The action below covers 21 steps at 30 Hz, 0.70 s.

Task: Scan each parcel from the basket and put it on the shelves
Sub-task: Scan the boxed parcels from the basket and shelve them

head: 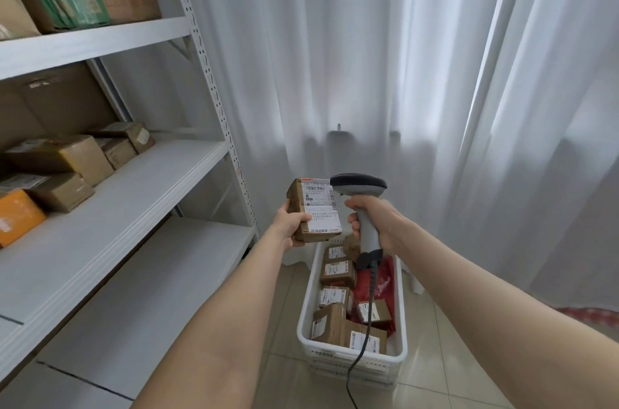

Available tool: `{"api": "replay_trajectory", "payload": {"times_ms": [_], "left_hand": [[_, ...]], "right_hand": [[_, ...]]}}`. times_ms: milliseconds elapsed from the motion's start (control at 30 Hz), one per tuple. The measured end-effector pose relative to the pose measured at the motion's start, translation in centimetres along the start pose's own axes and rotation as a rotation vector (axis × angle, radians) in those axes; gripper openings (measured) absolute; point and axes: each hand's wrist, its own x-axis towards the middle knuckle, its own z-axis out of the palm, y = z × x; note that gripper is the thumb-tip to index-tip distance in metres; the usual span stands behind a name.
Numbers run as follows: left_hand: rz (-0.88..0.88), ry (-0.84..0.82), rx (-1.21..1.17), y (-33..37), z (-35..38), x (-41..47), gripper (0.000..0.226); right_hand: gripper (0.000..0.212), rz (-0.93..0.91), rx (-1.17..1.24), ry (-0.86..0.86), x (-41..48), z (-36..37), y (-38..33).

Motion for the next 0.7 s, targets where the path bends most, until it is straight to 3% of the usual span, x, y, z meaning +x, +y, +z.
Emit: {"api": "replay_trajectory", "payload": {"times_ms": [167, 333, 467, 600, 700], "left_hand": [[0.027, 0.097, -0.028, 0.7, -3.7, -0.4, 0.053], [0.060, 0.199, -0.099, 1.5, -8.9, -2.2, 0.053], [0.082, 0.248, -0.100, 2.0, -13.7, -3.6, 0.052], [0.095, 0.322, -0.130, 2.6, -18.4, -4.8, 0.054], [0.099, 0.339, -0.145, 3.2, -22.4, -5.2, 0.057]], "right_hand": [[0.020, -0.009, 0.080, -0.023, 1.4, 3.2, 0.7], [0.031, -0.035, 0.004, 0.040, 3.1, 8.3, 1.9], [0.032, -0.018, 0.010, -0.026, 3.9, 13.6, 3.4], [0.046, -0.004, 0.053, -0.095, 4.8, 19.4, 4.5], [0.043, -0.001, 0.050, -0.113, 5.9, 23.7, 4.6]]}}
